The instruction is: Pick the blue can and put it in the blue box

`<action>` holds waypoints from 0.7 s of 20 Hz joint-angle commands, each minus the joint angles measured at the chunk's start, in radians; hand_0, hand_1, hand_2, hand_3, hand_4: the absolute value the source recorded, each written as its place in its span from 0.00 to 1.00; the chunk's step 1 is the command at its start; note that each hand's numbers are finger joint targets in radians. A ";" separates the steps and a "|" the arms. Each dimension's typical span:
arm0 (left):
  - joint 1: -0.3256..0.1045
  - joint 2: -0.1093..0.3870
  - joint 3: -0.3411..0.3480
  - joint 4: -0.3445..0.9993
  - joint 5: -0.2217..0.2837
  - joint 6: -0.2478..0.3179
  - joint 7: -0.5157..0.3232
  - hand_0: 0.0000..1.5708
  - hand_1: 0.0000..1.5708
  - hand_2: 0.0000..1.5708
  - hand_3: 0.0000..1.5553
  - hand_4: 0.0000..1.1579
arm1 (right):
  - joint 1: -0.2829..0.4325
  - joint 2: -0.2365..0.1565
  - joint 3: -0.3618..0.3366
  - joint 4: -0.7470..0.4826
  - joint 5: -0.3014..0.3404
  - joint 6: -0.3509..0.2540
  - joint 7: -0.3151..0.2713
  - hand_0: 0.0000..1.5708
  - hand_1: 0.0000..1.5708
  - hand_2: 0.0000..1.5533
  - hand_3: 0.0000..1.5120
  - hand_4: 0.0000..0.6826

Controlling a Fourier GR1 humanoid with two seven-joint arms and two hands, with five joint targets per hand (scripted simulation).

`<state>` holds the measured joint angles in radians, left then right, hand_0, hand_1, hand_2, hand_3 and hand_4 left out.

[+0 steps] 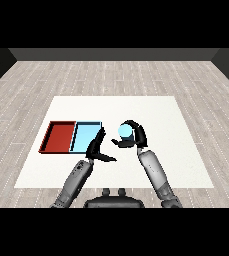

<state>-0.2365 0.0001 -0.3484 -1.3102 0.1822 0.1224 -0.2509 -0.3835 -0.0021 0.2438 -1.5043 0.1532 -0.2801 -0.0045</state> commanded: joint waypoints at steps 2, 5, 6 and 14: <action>-0.055 0.000 -0.061 0.064 0.080 0.063 -0.005 0.00 0.00 0.00 0.00 0.00 | 0.040 0.002 0.063 -0.069 0.006 -0.025 0.030 0.94 0.94 0.94 0.93 0.88; -0.036 0.000 -0.010 -0.019 0.033 0.037 0.070 0.00 0.00 0.00 0.00 0.00 | 0.017 0.002 0.038 0.004 -0.022 -0.034 -0.033 0.95 0.95 0.94 0.93 0.89; -0.006 0.000 -0.030 0.031 0.042 0.021 0.013 0.00 0.00 0.00 0.00 0.00 | -0.024 0.002 0.069 0.043 -0.065 -0.065 -0.053 0.95 0.95 0.94 0.92 0.90; -0.116 0.000 -0.032 0.162 0.107 0.044 -0.048 0.00 0.00 0.00 0.00 0.00 | -0.072 0.002 0.111 0.040 -0.048 -0.069 -0.006 0.94 0.94 0.94 0.92 0.89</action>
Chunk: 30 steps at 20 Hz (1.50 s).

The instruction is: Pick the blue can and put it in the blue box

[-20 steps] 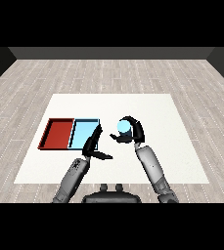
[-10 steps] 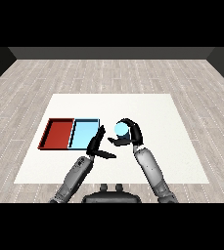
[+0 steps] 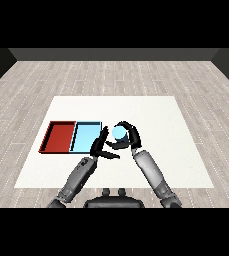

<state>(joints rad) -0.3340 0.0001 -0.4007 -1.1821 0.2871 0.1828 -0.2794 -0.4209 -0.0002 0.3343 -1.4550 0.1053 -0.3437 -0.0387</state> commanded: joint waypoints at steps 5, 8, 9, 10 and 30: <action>0.027 0.000 -0.071 0.039 0.015 0.035 -0.076 0.00 0.00 0.00 0.00 0.00 | -0.036 0.000 0.077 0.086 -0.056 -0.072 -0.086 0.93 0.93 0.94 0.93 0.91; -0.080 0.000 -0.051 0.129 0.074 0.018 -0.096 0.00 0.00 0.00 0.00 0.00 | -0.050 0.000 0.093 0.028 -0.074 -0.098 0.023 0.93 0.93 0.94 0.93 0.89; -0.010 0.000 -0.021 0.012 0.005 0.008 -0.021 0.00 0.00 0.00 0.00 0.00 | -0.120 0.000 0.064 0.117 -0.107 -0.079 -0.031 0.93 0.93 0.93 0.92 0.90; -0.021 0.000 -0.067 0.040 0.046 0.049 -0.075 0.00 0.00 0.00 0.00 0.00 | -0.006 -0.008 0.029 -0.070 -0.060 -0.006 0.055 0.93 0.93 0.93 0.92 0.92; -0.201 0.000 -0.214 0.153 0.277 0.305 -0.071 0.28 0.28 0.40 0.32 0.49 | 0.024 0.000 0.184 0.047 -0.327 -0.142 -0.183 0.94 0.94 0.94 0.92 0.89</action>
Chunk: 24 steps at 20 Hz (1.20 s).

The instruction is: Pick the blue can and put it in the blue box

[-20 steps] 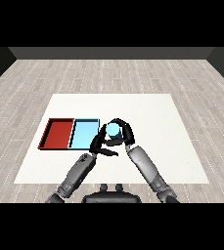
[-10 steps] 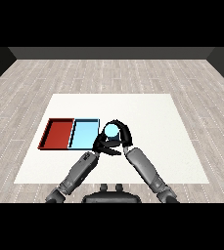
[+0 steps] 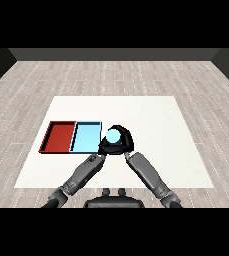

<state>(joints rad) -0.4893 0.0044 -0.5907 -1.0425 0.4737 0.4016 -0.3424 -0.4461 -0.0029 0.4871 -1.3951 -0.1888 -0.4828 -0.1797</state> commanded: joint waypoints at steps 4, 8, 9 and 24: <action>-0.057 -0.004 0.036 0.085 0.207 -0.042 -0.104 1.00 1.00 1.00 0.95 0.65 | 0.036 0.003 0.021 -0.019 -0.089 0.003 -0.073 0.93 0.93 0.93 0.92 0.92; 0.003 -0.004 -0.006 0.068 0.191 -0.023 -0.170 1.00 1.00 1.00 0.96 0.79 | -0.022 0.002 0.024 -0.097 -0.041 -0.049 0.055 0.92 0.92 0.93 0.92 0.90; 0.028 -0.004 -0.005 0.021 0.174 -0.011 -0.162 1.00 1.00 1.00 0.96 0.82 | -0.055 0.002 0.042 0.050 -0.117 -0.058 -0.073 0.92 0.92 0.93 0.92 0.91; -0.099 -0.004 0.040 0.182 0.215 -0.071 -0.283 1.00 1.00 1.00 0.98 0.98 | 0.012 -0.004 -0.052 -0.061 0.002 0.122 0.094 0.00 0.00 0.00 0.00 0.00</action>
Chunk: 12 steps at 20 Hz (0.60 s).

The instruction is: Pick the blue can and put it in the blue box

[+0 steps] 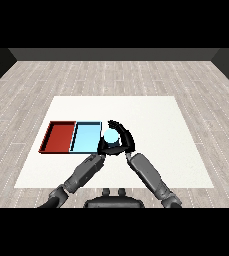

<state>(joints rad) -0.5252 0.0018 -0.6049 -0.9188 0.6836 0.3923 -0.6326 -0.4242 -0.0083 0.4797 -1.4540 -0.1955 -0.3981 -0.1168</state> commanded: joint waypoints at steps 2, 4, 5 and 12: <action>0.041 0.004 0.053 -0.029 -0.063 -0.022 0.003 1.00 1.00 1.00 0.98 0.98 | -0.039 0.008 0.023 0.052 0.001 -0.052 -0.004 0.00 0.00 0.00 0.00 0.00; -0.029 -0.002 0.019 0.043 -0.006 0.019 -0.010 1.00 1.00 1.00 0.98 0.98 | 0.081 0.007 -0.044 -0.016 0.013 0.030 -0.057 0.00 0.00 0.00 0.00 0.00; -0.047 -0.002 -0.015 0.031 0.023 0.048 -0.025 1.00 1.00 1.00 0.98 0.98 | 0.084 0.008 -0.046 -0.017 0.016 0.035 -0.067 0.00 0.00 0.00 0.00 0.00; -0.061 0.025 0.065 0.042 -0.049 0.070 0.026 1.00 1.00 1.00 0.99 0.99 | 0.187 -0.084 -0.176 -0.198 -0.097 0.148 -0.106 0.00 0.00 0.00 0.00 0.00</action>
<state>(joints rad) -0.5369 0.0073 -0.5892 -0.9117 0.6556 0.4637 -0.6282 -0.3215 -0.0507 0.3480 -1.5485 -0.2466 -0.3023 -0.1904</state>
